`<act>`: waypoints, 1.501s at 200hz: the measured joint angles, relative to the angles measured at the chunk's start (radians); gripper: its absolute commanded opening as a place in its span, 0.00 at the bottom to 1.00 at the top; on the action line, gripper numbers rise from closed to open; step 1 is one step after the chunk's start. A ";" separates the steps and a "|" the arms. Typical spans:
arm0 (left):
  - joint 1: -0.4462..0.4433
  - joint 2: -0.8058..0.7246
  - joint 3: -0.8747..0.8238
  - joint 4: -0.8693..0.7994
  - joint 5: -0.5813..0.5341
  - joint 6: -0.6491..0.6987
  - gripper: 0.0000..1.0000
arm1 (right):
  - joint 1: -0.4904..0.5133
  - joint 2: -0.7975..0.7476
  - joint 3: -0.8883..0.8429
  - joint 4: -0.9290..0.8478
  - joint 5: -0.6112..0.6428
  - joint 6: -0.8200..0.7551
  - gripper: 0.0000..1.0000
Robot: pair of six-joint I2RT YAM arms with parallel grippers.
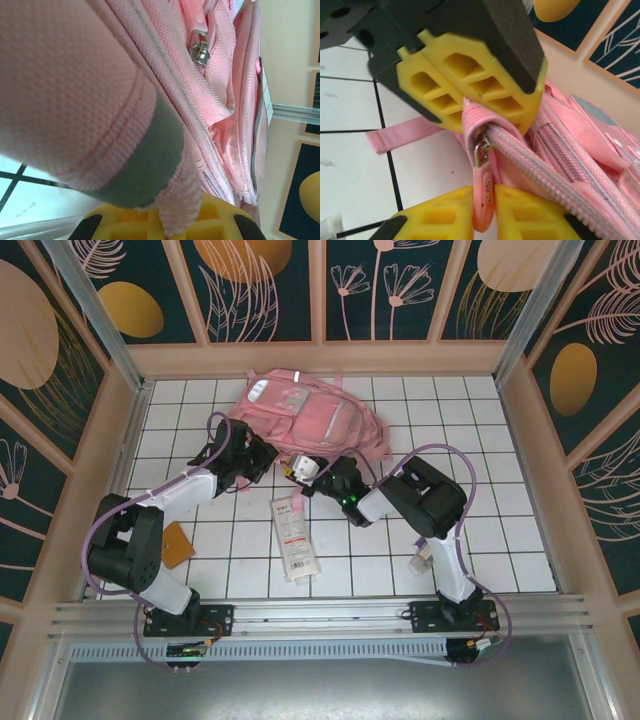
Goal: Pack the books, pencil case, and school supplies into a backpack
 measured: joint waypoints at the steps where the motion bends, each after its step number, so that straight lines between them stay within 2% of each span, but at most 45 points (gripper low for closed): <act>1: 0.000 0.000 0.000 0.000 0.000 0.000 0.00 | 0.000 0.000 0.000 0.001 0.003 0.002 0.11; 23: 0.000 0.000 -0.001 0.000 -0.005 0.001 0.00 | 0.008 0.003 0.000 0.010 0.023 0.018 0.00; 70: 0.008 -0.003 -0.018 -0.003 -0.012 0.021 0.00 | 0.016 -0.032 -0.069 0.039 0.055 0.135 0.00; 117: 0.095 -0.003 -0.042 0.002 -0.058 0.060 0.00 | -0.039 -0.309 -0.214 -0.137 0.075 0.348 0.00; 159: 0.145 0.024 -0.016 -0.035 -0.098 0.264 0.00 | -0.055 -0.546 -0.361 -0.320 0.186 0.434 0.00; 196: 0.161 0.118 0.088 -0.143 -0.126 0.499 0.00 | -0.128 -0.624 -0.411 -0.455 0.221 0.427 0.00; 214: 0.173 0.162 0.140 -0.167 -0.120 0.600 0.27 | -0.149 -0.640 -0.410 -0.492 0.208 0.413 0.00; 233: 0.200 0.194 0.185 -0.180 -0.139 0.689 0.41 | -0.154 -0.644 -0.409 -0.532 0.180 0.406 0.00; 253: 0.228 0.186 0.195 -0.192 -0.124 0.752 0.47 | -0.166 -0.643 -0.381 -0.611 0.098 0.391 0.00; 272: 0.221 0.128 0.175 -0.198 -0.092 0.805 0.49 | -0.166 -0.639 -0.328 -0.674 0.011 0.369 0.00; 284: 0.183 0.061 0.152 -0.199 -0.069 0.859 0.50 | -0.166 -0.636 -0.301 -0.703 -0.042 0.359 0.00; 300: 0.068 -0.032 0.128 -0.193 -0.029 0.994 0.50 | -0.165 -0.623 -0.265 -0.742 -0.108 0.352 0.00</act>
